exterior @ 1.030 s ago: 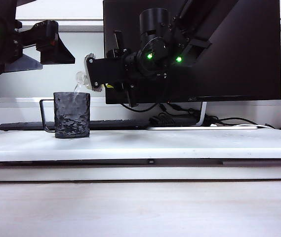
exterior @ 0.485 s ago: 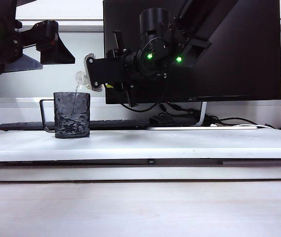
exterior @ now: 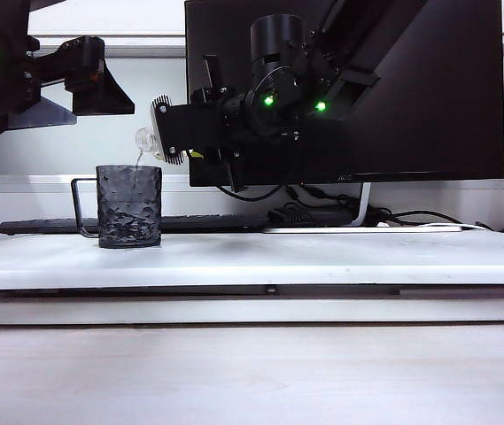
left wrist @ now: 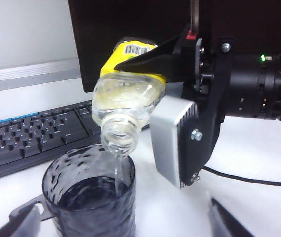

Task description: Carefully pick up the bottle and pour some water from the bottle into the cup.

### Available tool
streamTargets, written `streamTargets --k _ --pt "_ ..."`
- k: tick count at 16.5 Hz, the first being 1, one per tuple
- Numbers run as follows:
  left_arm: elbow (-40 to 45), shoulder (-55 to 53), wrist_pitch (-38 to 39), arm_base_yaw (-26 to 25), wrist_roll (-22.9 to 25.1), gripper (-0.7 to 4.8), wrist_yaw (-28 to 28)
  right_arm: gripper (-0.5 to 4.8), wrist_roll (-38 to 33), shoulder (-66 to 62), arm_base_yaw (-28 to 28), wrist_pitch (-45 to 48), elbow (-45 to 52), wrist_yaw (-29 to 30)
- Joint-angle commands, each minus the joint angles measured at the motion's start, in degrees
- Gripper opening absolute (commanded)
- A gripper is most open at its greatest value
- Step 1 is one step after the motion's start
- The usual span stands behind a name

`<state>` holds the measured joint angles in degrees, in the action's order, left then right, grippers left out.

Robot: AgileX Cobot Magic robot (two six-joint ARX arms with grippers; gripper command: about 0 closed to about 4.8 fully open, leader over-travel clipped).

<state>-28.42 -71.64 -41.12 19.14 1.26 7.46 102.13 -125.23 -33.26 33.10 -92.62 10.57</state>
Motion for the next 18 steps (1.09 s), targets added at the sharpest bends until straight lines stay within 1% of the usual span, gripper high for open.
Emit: streamTargets --k 1,7,9,11,13,16,18 --pt "-0.15 0.11 -0.46 0.04 -0.24 4.79 0.33 1.03 0.13 0.46 -0.02 1.66 -0.52 0.26" --pt "-0.15 0.11 -0.07 0.04 -0.24 4.79 0.33 1.03 0.07 0.46 0.02 1.42 -0.52 0.28" --pt "-0.15 0.11 -0.07 0.04 -0.24 4.79 0.33 1.03 -1.29 0.46 0.02 1.4 -0.52 0.28" --pt "-0.15 0.11 -0.07 0.04 -0.24 4.79 0.33 1.03 -8.02 0.46 0.02 1.42 -0.52 -0.02" --pt "-0.15 0.11 -0.09 0.04 -0.24 4.79 0.28 1.03 -17.09 0.46 -0.02 1.79 -0.52 -0.42" --pt "-0.15 0.13 -0.42 0.02 -0.22 4.79 0.26 1.03 -35.82 0.48 -0.11 4.96 -0.52 -0.42" --pt "-0.15 0.2 -1.07 0.02 -0.22 4.79 0.26 1.03 -45.68 0.48 -0.11 6.34 -0.52 -1.4"
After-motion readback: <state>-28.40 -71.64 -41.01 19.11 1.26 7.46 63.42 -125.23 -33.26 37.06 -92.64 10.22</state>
